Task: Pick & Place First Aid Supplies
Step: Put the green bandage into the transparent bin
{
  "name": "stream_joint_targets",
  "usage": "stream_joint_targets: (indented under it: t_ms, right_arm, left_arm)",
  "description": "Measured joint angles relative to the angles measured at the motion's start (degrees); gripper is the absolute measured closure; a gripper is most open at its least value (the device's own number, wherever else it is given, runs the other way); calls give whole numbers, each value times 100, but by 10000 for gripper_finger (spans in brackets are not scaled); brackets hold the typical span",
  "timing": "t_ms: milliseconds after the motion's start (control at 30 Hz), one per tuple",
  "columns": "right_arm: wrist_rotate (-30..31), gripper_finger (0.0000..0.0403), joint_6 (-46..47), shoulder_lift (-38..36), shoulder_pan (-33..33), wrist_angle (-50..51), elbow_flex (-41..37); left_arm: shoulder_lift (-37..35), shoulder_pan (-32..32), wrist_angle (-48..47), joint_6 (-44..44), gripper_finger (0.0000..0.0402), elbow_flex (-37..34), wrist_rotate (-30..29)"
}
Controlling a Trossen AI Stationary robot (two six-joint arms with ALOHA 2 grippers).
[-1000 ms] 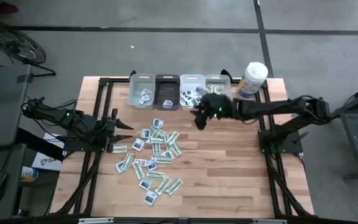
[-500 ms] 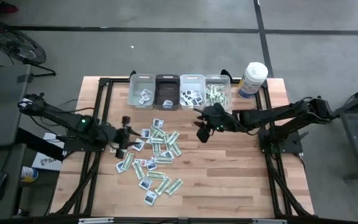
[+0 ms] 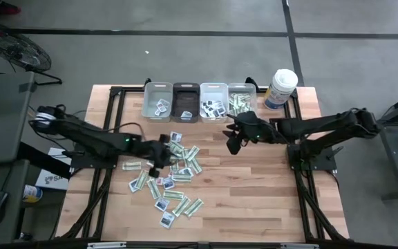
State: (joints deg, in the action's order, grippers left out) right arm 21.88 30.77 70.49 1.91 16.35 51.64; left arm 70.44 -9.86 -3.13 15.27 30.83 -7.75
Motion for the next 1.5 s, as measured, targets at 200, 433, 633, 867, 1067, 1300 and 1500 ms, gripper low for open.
stream_joint_targets:
  t_ms: [200, 433, 633, 867, 1067, 1300, 1500]
  right_arm:
    - [97, 267, -274, -214, -2, 28, 0]
    - [136, 267, -422, -345, -2, 42, 0]
    - [117, 267, -427, -377, -2, 62, 4]
    - [24, 267, -579, -380, -2, 57, 4]
    - [25, 267, -683, -380, -2, 56, 4]
    - [23, 267, -683, -380, -2, 56, 4]
    - [25, 267, -678, -380, -2, 56, 4]
  left_arm:
    - [1227, 370, -168, 989, 257, 829, 467]
    - [2365, 423, -996, 1629, 257, 1778, 194]
    - [2596, 423, -1224, 1645, 257, 2151, -79]
    - [2599, 425, -1237, 1734, 257, 2157, -222]
    - [2599, 425, -1176, 1911, 257, 2155, -224]
    - [2599, 473, -1152, 2054, 257, 2155, -308]
    - [2701, 591, -1093, 2067, 257, 2155, -177]
